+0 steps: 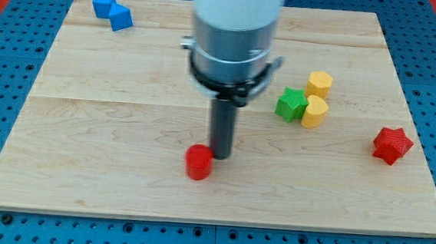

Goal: Slide the red star towards the red circle

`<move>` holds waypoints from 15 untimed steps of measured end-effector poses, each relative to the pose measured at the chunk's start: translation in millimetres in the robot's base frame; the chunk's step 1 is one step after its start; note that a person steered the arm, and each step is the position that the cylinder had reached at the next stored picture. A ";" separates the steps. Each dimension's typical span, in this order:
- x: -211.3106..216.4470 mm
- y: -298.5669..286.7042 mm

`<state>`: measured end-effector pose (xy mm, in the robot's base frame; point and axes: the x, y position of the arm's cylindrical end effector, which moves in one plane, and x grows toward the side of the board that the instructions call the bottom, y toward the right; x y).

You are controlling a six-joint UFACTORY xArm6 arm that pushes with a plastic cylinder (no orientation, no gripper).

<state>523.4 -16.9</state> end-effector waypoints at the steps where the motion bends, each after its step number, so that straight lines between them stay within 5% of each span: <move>1: -3.0 23.2; 4: 48.4 305.4; 5: 20.5 316.2; 8: -39.6 263.7; 15: -10.4 173.0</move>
<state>513.0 156.1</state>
